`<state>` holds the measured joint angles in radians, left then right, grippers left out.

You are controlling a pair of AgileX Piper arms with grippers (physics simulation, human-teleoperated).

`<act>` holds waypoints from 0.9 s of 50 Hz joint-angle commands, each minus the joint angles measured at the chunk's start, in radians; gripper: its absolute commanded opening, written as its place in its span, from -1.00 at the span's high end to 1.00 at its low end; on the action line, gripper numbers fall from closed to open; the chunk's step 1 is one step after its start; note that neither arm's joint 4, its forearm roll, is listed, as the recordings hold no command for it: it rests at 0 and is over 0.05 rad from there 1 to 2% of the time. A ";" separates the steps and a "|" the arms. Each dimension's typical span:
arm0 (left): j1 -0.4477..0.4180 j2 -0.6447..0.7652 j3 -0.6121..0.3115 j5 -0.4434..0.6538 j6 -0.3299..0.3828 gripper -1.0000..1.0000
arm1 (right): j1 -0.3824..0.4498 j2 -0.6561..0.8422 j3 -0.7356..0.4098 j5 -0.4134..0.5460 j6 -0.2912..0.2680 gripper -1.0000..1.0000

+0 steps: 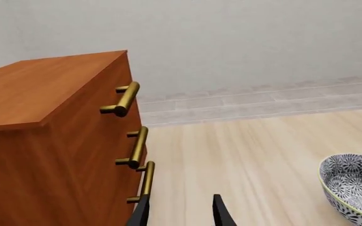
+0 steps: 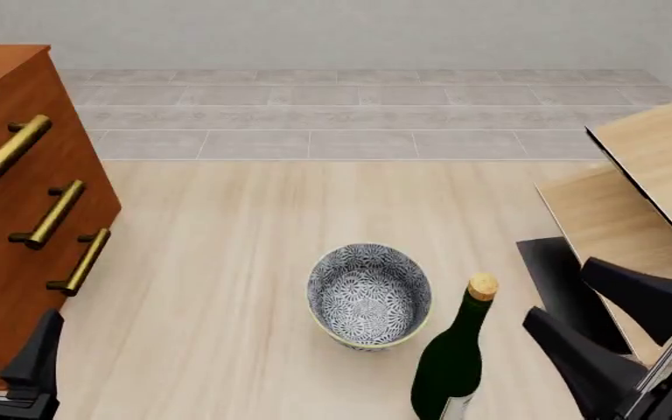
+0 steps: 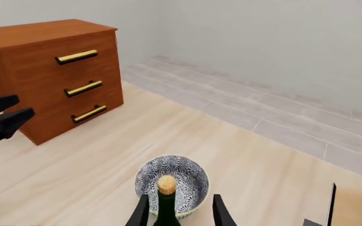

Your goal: Put the wine bottle on the wine rack.

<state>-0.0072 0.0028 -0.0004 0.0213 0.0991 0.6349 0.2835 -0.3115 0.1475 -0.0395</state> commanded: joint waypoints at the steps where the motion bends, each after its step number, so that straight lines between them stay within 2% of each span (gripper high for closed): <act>1: 0.005 -0.001 0.000 0.002 0.000 -1.00 | 0.032 0.054 0.013 -0.067 0.000 -1.00; 10: 0.006 -0.001 0.000 0.001 -0.001 -1.00 | 0.042 0.081 0.015 -0.097 0.006 -1.00; 25: 0.007 -0.001 0.000 0.000 0.002 -1.00 | 0.053 0.181 0.059 -0.217 0.010 -1.00; 45: 0.005 -0.001 0.000 0.006 -0.001 -1.00 | 0.047 0.245 0.098 -0.317 0.032 -1.00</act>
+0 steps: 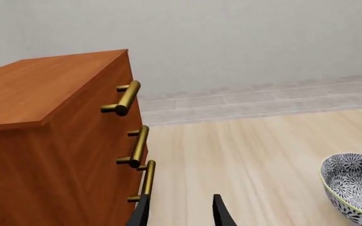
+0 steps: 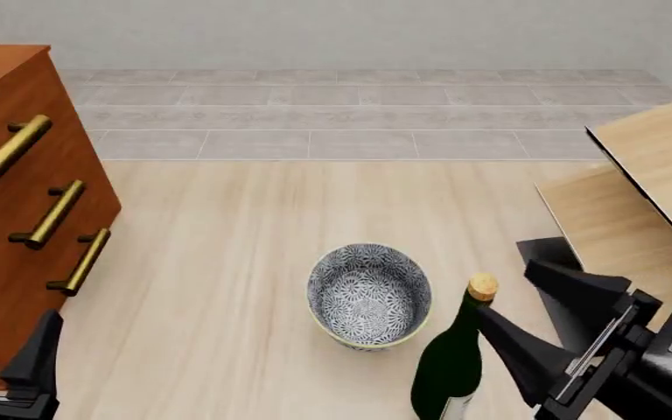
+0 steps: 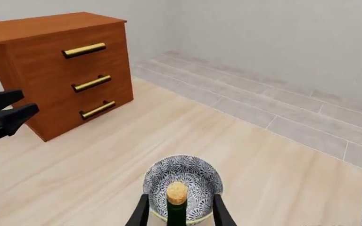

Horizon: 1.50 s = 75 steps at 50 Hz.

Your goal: Put the wine bottle on the wine rack.

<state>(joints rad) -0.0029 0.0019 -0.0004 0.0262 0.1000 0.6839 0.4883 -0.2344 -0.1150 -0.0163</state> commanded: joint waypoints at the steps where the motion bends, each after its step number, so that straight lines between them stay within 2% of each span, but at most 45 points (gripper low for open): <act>1: 0.001 0.000 0.000 0.002 0.000 -1.00 | -0.001 0.046 0.023 -0.062 0.008 -1.00; 42: 0.013 -0.001 0.000 0.014 0.005 -1.00 | 0.008 0.210 0.078 -0.253 0.032 -1.00; 69: 0.017 -0.001 0.000 0.012 0.004 -1.00 | 0.009 0.231 0.092 -0.283 0.050 -1.00; 70: 0.016 -0.001 0.000 0.012 0.005 -1.00 | 0.008 0.225 0.091 -0.280 0.047 1.00; 75: 0.015 -0.001 0.000 0.012 0.004 -1.00 | 0.008 0.220 0.087 -0.273 0.046 1.00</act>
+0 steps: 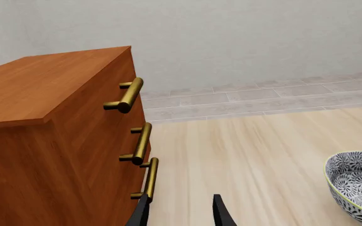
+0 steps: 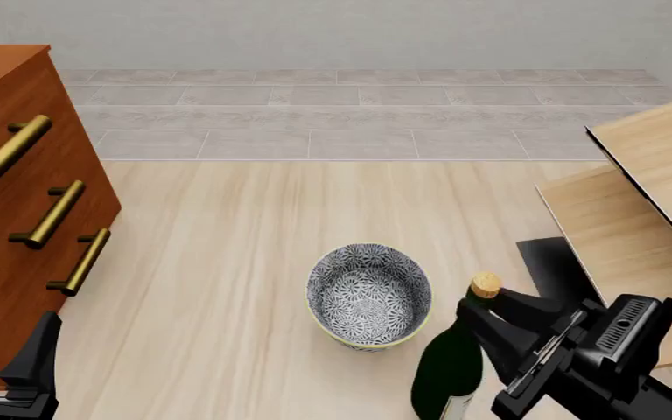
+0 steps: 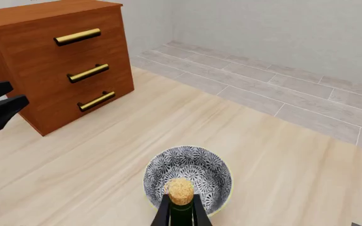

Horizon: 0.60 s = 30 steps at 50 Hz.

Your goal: Put the wine bottle on the wine rack.

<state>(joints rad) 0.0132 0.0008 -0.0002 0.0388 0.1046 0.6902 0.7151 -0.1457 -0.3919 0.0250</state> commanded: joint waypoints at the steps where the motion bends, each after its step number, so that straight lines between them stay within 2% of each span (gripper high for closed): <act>1: -0.001 0.000 0.000 -0.001 -0.002 -1.00 | 0.008 -0.007 -0.004 0.006 0.006 1.00; 16: -0.003 0.000 0.000 -0.002 -0.003 -1.00 | 0.006 -0.045 -0.019 0.039 0.013 1.00; 18: -0.002 0.000 0.000 -0.001 -0.003 -1.00 | 0.005 -0.099 -0.024 0.067 0.045 1.00; 20: -0.001 0.000 0.000 -0.001 -0.004 -1.00 | 0.002 -0.091 -0.036 0.082 0.017 1.00; 30: 0.000 0.000 0.000 0.000 0.002 -1.00 | 0.000 -0.139 -0.066 0.167 -0.005 1.00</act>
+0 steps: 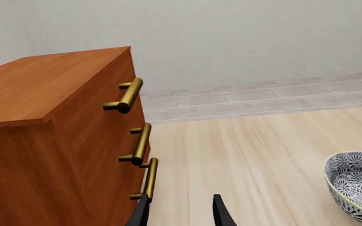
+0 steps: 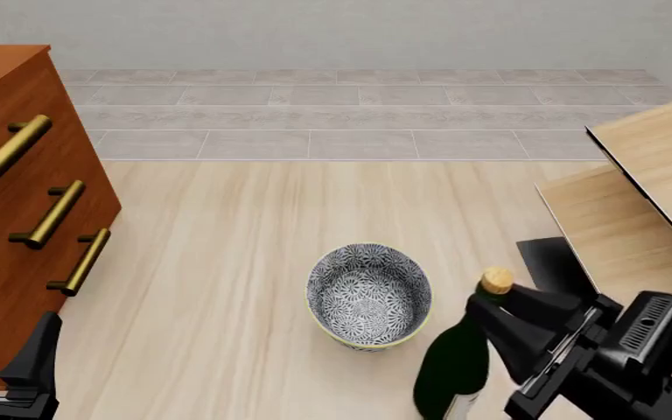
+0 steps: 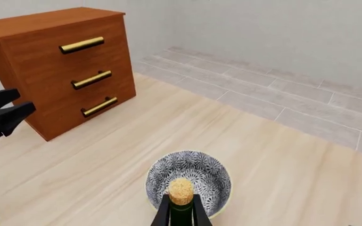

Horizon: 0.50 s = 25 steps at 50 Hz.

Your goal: Put the wine bottle on the wine rack.

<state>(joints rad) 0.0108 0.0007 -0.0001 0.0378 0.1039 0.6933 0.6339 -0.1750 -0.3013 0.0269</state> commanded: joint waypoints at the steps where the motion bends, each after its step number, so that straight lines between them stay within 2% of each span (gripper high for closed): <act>1: 0.002 0.000 0.000 0.001 0.002 -1.00 | -0.010 -0.066 -0.039 0.087 -0.010 1.00; 14: -0.007 0.000 0.000 0.004 -0.003 -1.00 | -0.028 -0.155 -0.079 0.215 -0.028 1.00; 25: -0.004 0.000 0.000 0.003 0.000 -1.00 | -0.047 -0.198 -0.123 0.284 -0.048 1.00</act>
<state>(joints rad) 0.0067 0.0007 -0.0001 0.0407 0.1036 0.6638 0.4850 -0.2549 -0.0834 -0.0144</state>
